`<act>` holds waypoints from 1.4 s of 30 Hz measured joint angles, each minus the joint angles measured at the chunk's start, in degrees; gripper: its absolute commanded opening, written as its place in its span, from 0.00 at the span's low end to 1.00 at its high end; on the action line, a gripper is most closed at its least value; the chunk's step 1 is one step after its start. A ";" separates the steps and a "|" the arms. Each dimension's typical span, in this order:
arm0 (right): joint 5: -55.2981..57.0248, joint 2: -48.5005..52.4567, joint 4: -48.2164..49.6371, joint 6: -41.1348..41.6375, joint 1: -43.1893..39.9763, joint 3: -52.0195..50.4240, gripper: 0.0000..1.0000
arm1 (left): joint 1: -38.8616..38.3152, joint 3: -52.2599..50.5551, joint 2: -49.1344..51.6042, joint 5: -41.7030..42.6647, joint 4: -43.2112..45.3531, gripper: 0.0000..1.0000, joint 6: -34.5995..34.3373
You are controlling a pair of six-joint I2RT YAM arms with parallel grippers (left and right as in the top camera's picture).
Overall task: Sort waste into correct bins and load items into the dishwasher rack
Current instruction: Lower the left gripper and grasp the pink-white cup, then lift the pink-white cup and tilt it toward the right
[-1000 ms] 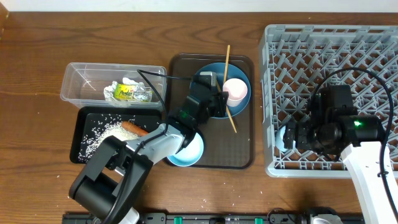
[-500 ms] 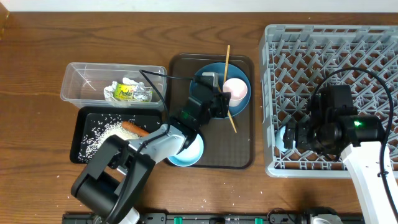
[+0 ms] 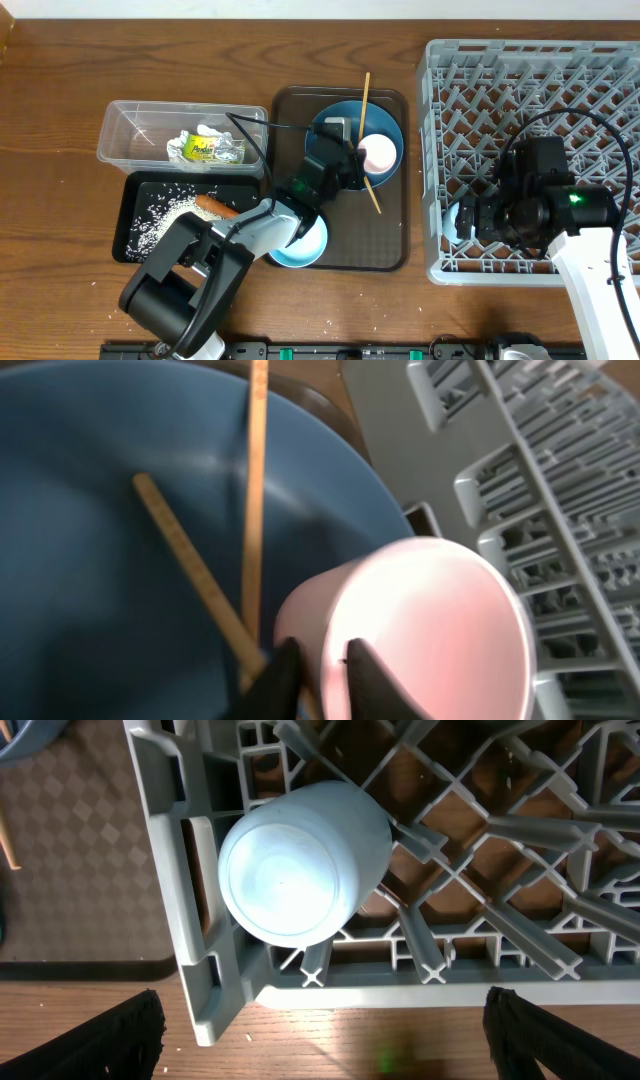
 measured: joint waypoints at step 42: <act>-0.02 0.00 0.00 0.00 0.00 -0.02 0.99 | 28.06 -0.02 -18.29 54.86 -11.43 0.06 6.97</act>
